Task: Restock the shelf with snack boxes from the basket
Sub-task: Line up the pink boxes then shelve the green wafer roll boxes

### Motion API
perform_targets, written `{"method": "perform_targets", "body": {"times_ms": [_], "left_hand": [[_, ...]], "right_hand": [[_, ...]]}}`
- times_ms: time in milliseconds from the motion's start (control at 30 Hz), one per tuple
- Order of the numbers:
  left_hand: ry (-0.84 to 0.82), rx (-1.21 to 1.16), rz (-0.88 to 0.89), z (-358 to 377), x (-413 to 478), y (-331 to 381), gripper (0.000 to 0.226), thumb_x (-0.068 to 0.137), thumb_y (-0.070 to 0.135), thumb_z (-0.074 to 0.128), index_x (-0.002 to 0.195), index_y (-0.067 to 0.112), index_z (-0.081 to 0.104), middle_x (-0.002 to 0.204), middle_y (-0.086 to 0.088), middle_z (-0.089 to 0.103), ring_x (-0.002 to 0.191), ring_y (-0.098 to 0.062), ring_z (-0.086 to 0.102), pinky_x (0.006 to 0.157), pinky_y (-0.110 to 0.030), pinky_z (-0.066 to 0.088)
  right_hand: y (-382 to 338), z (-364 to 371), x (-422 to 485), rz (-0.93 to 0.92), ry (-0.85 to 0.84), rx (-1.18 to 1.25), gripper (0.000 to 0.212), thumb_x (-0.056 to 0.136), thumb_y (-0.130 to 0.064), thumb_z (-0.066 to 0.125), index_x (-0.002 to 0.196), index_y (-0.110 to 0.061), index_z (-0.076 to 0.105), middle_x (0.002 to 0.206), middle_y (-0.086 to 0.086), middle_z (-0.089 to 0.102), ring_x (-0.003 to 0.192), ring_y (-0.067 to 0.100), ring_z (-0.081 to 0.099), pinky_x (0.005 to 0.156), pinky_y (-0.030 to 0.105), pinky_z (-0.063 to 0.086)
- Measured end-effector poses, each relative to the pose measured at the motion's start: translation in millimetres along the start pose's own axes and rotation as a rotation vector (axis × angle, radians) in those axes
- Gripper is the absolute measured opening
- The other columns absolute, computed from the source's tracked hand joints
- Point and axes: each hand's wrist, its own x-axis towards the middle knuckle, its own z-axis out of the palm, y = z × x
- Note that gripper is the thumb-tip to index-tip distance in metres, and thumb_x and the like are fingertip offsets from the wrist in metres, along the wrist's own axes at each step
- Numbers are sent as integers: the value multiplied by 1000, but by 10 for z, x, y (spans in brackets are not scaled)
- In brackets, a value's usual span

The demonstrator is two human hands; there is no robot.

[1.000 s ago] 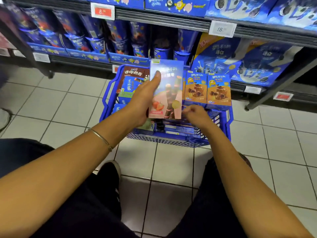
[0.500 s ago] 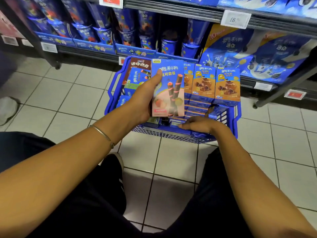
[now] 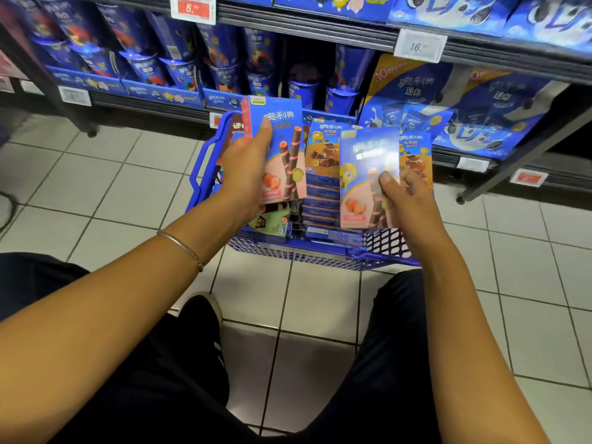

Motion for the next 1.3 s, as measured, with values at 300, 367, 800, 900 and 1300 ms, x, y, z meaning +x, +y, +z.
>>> {"method": "perform_targets", "body": {"times_ms": [300,367,800,900,1300], "left_hand": [[-219,-154,-120,221,-199,-126,53,108,63,42,112,23,78,106,-3,84,92,-25,82,75,-42,67],[-232,-146,-90,242,-206,-167,51,108,62,43,109,25,78,106,-2,83,93,-23,81,77,-41,67],[-172,-76,59,163,-289,-296,53,90,46,76,127,9,66,116,-17,79,101,-34,80,84,-50,67],[-180,-97,43,145,-268,-285,39,101,41,72,126,11,67,115,-13,80,100,-31,80,86,-50,66],[-157,-146,-116,-8,-316,-310,56,104,50,63,143,10,61,129,-17,76,119,-41,73,105,-65,55]], "right_hand": [[-261,540,-14,-52,12,244,9,101,-19,62,104,-11,57,82,3,71,74,18,64,70,35,55],[-260,673,-27,-40,123,186,24,100,-20,63,117,-5,54,87,1,71,76,14,66,68,31,55],[-159,1028,-125,38,111,272,25,97,-40,58,111,-20,58,109,15,71,92,21,72,76,42,60],[23,901,35,67,178,247,36,102,-44,49,105,-11,64,105,13,73,97,26,71,82,43,58],[1094,689,785,399,-796,-1300,45,102,-38,50,136,-9,56,141,15,57,124,34,57,108,49,46]]}}
